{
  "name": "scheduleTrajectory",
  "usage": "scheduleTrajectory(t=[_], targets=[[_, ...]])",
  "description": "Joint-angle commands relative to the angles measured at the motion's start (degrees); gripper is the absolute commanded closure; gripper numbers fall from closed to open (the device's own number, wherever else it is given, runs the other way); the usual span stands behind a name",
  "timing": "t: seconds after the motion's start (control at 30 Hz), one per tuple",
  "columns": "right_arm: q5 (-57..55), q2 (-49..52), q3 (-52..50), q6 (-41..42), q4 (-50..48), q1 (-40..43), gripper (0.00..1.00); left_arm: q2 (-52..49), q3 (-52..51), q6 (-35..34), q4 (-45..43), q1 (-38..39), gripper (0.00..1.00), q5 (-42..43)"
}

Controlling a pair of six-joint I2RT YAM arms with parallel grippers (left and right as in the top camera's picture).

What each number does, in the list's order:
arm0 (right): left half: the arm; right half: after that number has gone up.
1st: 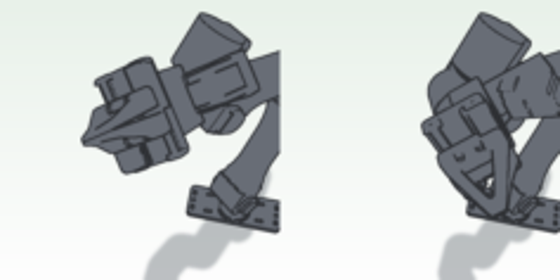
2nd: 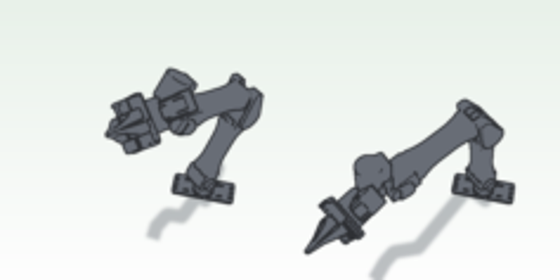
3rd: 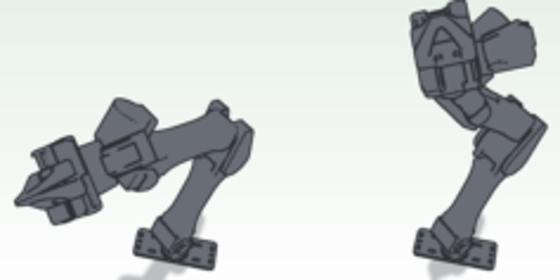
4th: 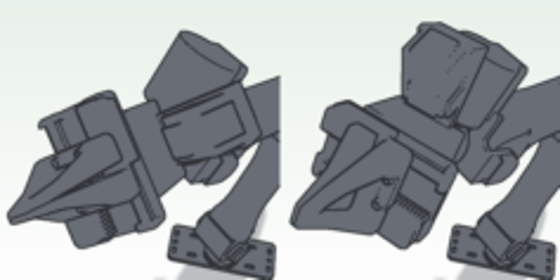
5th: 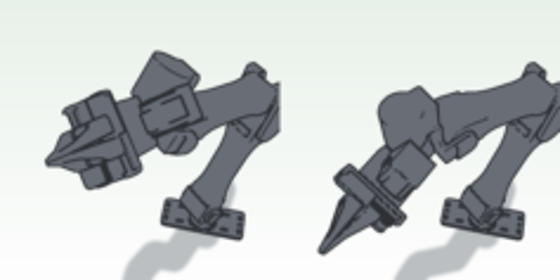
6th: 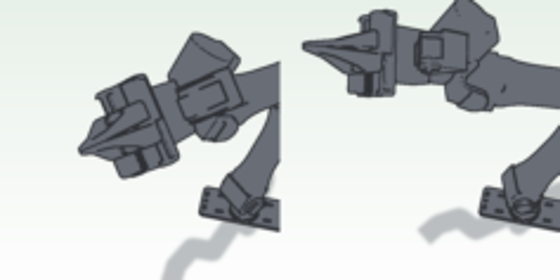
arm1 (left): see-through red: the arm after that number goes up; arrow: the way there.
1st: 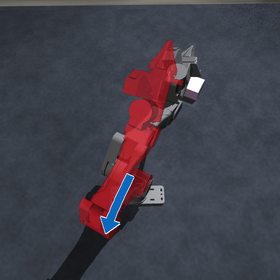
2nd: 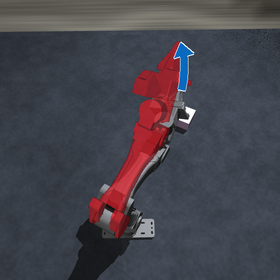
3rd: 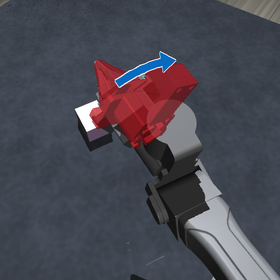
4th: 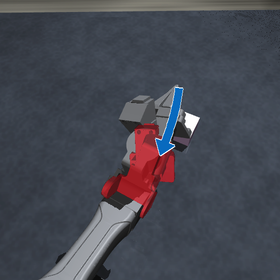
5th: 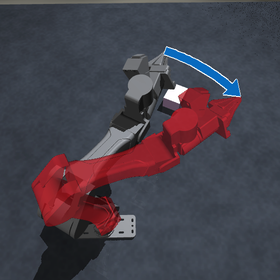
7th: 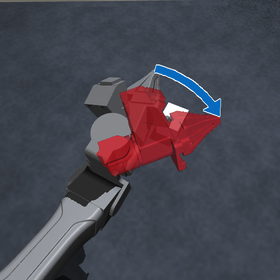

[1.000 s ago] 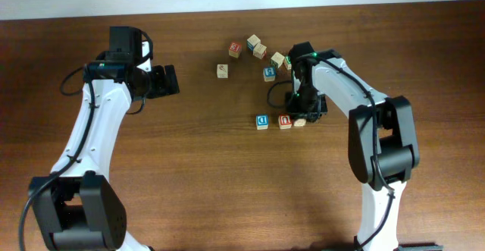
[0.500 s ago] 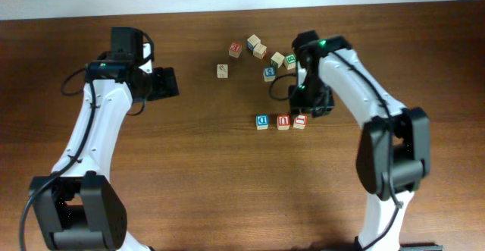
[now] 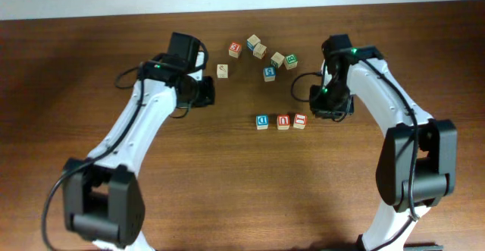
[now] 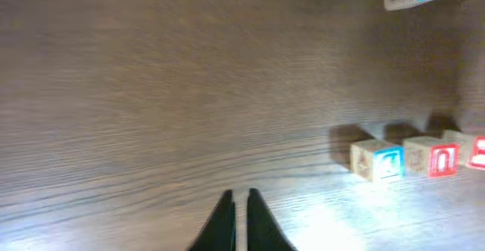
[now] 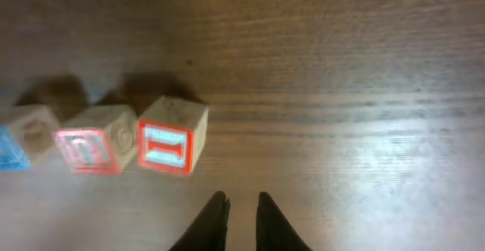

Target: Rotate 3 blocks

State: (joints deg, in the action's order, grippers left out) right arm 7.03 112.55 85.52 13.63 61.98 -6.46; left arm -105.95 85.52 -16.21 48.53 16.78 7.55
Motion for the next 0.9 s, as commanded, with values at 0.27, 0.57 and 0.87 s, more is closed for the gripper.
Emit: scheduleTrajectory(t=[0.27,0.57,0.87], targets=[[1.22,0.39,-8.24,0.33,-12.02,-0.31,0.95,-10.49,0.87,-7.15,-6.54,6.12,1.00,9.97],[3.52,0.44,-9.40,0.81,-14.67,-1.49,0.95,-11.37,0.87,-8.66,-6.93,7.37,1.00,11.39],[4.04,1.44,-9.40,3.39,-15.74,-2.97,0.95,-11.37,0.83,-8.63,-7.17,7.52,1.00,11.34]])
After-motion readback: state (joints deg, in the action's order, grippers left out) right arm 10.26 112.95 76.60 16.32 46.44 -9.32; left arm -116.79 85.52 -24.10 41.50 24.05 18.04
